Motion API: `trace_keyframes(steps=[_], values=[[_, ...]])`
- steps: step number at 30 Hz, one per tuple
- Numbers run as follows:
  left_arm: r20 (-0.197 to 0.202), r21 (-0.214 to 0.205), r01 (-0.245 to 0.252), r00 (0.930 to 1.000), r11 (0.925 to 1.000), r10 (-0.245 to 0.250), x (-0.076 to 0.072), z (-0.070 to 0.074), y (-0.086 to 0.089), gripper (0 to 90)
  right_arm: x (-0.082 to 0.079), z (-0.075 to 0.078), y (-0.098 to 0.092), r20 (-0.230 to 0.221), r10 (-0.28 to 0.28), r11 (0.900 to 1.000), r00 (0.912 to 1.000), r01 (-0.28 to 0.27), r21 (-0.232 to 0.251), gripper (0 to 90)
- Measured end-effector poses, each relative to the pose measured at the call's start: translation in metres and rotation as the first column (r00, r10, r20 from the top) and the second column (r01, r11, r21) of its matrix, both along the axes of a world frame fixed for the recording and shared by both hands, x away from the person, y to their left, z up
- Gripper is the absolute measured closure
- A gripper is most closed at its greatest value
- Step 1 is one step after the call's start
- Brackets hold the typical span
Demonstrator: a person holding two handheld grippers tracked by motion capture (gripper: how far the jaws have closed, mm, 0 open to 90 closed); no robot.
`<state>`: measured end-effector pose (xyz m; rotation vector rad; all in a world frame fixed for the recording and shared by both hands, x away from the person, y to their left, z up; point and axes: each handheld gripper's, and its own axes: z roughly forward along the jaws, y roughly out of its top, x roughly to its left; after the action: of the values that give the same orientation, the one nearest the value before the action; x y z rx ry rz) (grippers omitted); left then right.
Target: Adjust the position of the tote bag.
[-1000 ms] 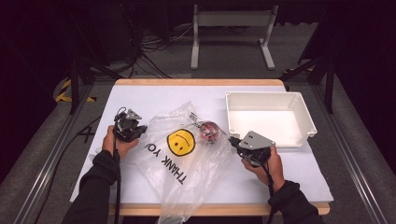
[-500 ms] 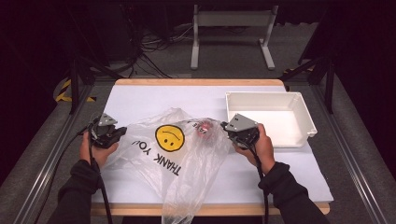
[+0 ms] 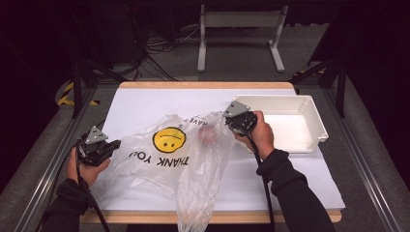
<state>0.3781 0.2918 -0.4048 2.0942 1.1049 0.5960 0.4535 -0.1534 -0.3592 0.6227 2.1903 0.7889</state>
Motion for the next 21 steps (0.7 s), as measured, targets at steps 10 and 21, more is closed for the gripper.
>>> trace_keyframes(steps=[10, 21], values=[[0.02, -0.034, 0.078, 0.9968, 0.9964, -0.077, -0.029, 0.004, -0.001, 90.0, 0.005, 0.002, -0.001, 0.001, -0.001, 0.9985, 1.0, 0.001, 0.054, 78.7], [-0.026, -0.007, 0.189, 0.9815, 0.9819, -0.189, -0.034, -0.008, -0.026, 78.2, -0.054, 0.022, -0.028, 0.033, 0.03, 0.9848, 0.999, -0.035, 0.17, 46.9]])
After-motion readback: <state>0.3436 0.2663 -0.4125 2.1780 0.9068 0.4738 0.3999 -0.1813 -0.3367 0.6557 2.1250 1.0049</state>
